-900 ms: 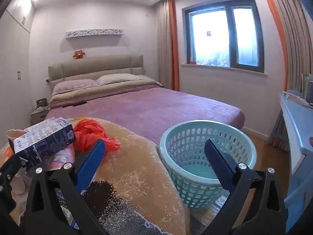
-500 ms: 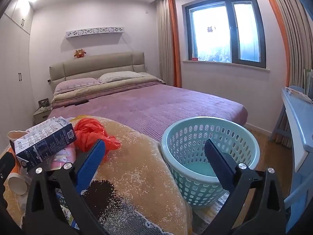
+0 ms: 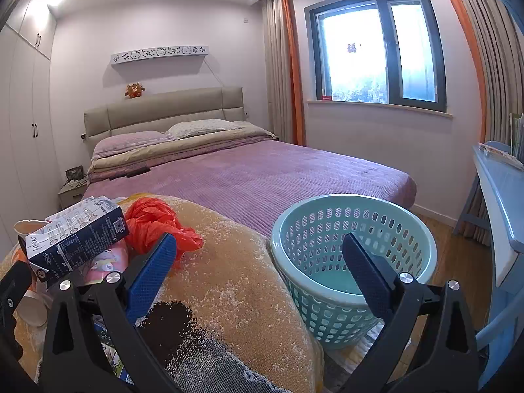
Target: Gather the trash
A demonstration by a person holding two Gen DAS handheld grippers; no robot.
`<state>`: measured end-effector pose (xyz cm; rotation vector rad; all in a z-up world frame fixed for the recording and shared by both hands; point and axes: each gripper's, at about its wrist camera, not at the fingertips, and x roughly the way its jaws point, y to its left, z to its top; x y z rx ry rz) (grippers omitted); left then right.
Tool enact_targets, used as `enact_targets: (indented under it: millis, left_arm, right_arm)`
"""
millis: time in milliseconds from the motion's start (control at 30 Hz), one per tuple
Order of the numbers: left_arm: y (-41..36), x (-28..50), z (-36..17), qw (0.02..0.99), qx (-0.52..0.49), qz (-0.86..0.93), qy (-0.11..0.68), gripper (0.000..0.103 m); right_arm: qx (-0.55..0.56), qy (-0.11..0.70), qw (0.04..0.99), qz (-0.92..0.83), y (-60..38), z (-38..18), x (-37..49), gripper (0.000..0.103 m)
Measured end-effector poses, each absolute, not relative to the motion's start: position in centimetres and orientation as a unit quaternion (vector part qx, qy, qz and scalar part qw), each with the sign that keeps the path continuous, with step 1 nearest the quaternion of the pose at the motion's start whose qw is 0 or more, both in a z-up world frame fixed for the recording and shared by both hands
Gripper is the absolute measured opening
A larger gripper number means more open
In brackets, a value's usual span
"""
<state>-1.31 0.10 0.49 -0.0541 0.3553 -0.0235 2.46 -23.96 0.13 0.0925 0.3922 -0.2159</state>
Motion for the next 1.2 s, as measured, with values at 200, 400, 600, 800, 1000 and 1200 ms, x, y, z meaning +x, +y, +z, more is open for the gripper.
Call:
enact_targets:
  millis: [200, 400, 600, 800, 1000, 1200]
  left_arm:
    - [0.18, -1.15, 0.49, 0.984, -0.028, -0.012, 0.178, 0.096]
    - [0.31, -1.17, 0.42, 0.983, -0.037, -0.018, 0.181, 0.096]
    - [0.68, -0.84, 0.25, 0.982, -0.042, -0.018, 0.182, 0.096]
    - [0.64, -0.94, 0.10, 0.982, -0.042, -0.019, 0.182, 0.096]
    - [0.73, -0.95, 0.06, 0.982, -0.044, -0.020, 0.183, 0.096]
    - [0.77, -0.95, 0.01, 0.982, -0.044, -0.019, 0.185, 0.096]
  right_arm:
    - [0.048, 0.194, 0.974, -0.108, -23.95, 0.08, 2.46, 0.096]
    - [0.055, 0.196, 0.973, -0.106, -24.16, 0.01, 2.51, 0.096]
    - [0.054, 0.195, 0.973, -0.106, -24.17, 0.00, 2.54, 0.096]
    - [0.054, 0.196, 0.973, -0.107, -24.11, -0.05, 2.58, 0.096]
    - [0.054, 0.197, 0.973, -0.107, -24.13, -0.08, 2.61, 0.096]
    - [0.053, 0.196, 0.973, -0.107, -24.17, -0.04, 2.58, 0.096]
